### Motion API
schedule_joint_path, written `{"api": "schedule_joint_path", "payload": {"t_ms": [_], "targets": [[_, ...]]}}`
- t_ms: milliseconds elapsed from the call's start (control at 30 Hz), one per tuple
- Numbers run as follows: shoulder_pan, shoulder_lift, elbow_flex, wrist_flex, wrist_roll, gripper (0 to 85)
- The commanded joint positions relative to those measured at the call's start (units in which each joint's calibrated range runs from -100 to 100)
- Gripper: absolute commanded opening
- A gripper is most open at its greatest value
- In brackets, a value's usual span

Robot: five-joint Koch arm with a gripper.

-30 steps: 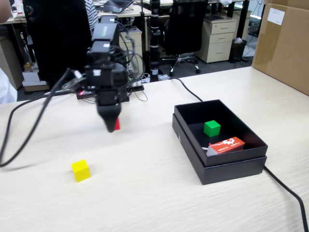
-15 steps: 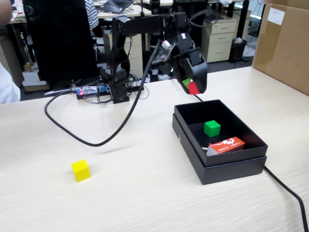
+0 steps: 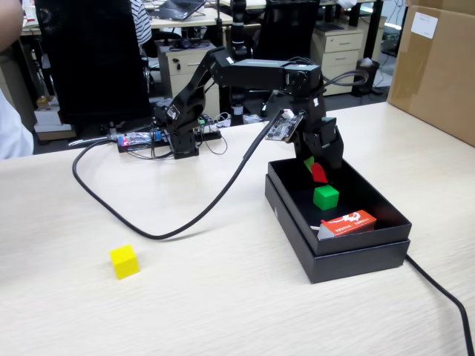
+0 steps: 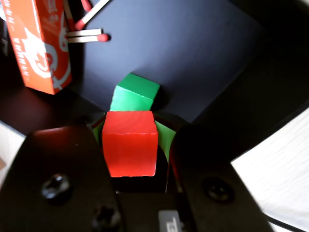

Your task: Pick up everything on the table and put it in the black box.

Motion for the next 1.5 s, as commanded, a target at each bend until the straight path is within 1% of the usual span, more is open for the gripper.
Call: {"api": "schedule_joint_path", "payload": {"t_ms": [0,67,100,133,200,333,367,533,633,700,767,833,900,1000,1033,1100,1133,1300,1467], "targets": [[-0.1,0.2,5.4,0.0,0.0,0.9],[-0.2,1.2,5.4,0.0,0.1,1.7],[-0.3,1.4,5.0,0.0,0.1,9.6],[-0.3,1.4,4.6,0.0,0.1,15.7],[-0.3,1.4,3.8,0.0,0.1,25.3],[-0.3,-0.6,2.7,-0.3,0.1,35.4],[-0.3,-2.0,2.7,-0.3,0.1,36.6],[-0.6,-17.9,-0.1,-0.3,0.0,37.4],[-1.9,-30.3,-4.0,-0.3,-0.2,40.7],[-3.3,-38.1,-7.0,-0.3,-0.6,40.7],[-5.6,-45.2,-11.7,-0.3,-1.7,41.0],[-8.0,-49.8,-16.5,-0.3,-3.3,44.1],[-10.5,-52.5,-19.5,-0.3,-4.5,45.5],[-15.7,-54.7,-24.0,0.0,-7.3,45.7],[-19.6,-54.8,-28.0,0.7,-9.4,47.6],[-21.9,-54.7,-30.9,2.0,-10.7,48.3],[-23.9,-53.8,-33.4,4.4,-12.0,48.3],[-29.2,-46.0,-36.3,8.9,-15.1,48.4],[-32.2,-35.8,-34.0,11.0,-16.8,48.4]]}}
